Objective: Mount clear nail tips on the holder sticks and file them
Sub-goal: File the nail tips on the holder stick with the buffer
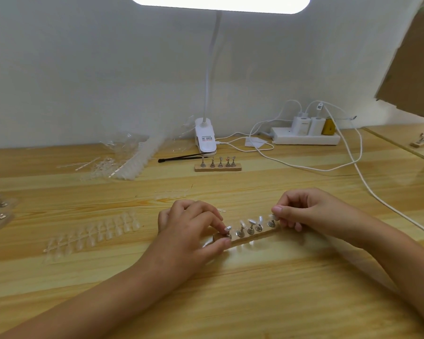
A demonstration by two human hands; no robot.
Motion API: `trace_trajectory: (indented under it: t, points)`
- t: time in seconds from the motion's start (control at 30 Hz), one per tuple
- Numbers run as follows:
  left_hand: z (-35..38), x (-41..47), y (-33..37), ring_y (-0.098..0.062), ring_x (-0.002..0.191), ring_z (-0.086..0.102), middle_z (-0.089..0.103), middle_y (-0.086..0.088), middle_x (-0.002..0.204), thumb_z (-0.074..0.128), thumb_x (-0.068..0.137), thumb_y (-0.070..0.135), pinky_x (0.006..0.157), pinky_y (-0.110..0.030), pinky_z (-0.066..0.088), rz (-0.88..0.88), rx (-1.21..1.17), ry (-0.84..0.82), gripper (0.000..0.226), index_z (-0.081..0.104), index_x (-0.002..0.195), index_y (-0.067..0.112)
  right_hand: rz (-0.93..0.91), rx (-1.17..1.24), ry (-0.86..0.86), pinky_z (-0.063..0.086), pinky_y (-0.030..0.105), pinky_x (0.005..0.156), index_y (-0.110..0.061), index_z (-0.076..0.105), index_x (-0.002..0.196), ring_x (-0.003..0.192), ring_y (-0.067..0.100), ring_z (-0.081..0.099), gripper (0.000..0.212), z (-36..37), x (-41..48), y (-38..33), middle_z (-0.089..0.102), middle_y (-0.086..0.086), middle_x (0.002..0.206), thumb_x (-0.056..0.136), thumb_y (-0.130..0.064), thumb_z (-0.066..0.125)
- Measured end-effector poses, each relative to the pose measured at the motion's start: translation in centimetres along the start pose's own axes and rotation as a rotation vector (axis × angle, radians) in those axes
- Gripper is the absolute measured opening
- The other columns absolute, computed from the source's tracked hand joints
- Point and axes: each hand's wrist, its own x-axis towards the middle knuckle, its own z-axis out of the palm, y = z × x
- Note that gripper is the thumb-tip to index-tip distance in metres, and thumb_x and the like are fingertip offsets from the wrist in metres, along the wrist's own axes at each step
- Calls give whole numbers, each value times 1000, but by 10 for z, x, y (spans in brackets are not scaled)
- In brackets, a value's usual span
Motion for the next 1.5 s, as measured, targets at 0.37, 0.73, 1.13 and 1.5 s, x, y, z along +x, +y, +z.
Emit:
trace_trajectory:
  t: [0.37, 0.73, 1.13, 1.5]
  points:
    - [0, -5, 0, 2, 121, 37, 52, 29, 114, 55, 80, 65, 103, -19, 18, 152, -107, -82, 27, 67, 94, 45, -96, -477, 515, 45, 21, 68, -24, 68, 92, 81, 5, 60, 14, -37, -2, 9, 67, -8, 90, 96, -31, 57]
    - [-3, -2, 10, 9, 112, 42, 60, 34, 103, 62, 69, 69, 100, -27, 32, -96, -288, -160, 13, 61, 81, 62, 33, -655, 314, 41, 19, 75, -28, 62, 125, 84, 1, 54, 35, -30, 2, 17, 55, -17, 96, 92, -41, 61]
    - [-8, -11, 15, -4, 91, 59, 67, 15, 96, 70, 71, 57, 78, -19, 48, -138, -628, 12, 27, 70, 87, 35, 112, 434, -114, 58, 34, 89, -2, 55, 120, 105, 29, 70, 24, -14, -3, -2, 73, 19, 108, 100, -2, 41]
    - [-10, -10, 22, -3, 81, 66, 72, 7, 88, 76, 75, 29, 75, -12, 49, -275, -931, -43, 12, 76, 87, 30, 61, 283, -131, 57, 27, 88, -2, 60, 118, 104, 23, 70, 22, -28, -9, 1, 74, 14, 107, 100, -8, 48]
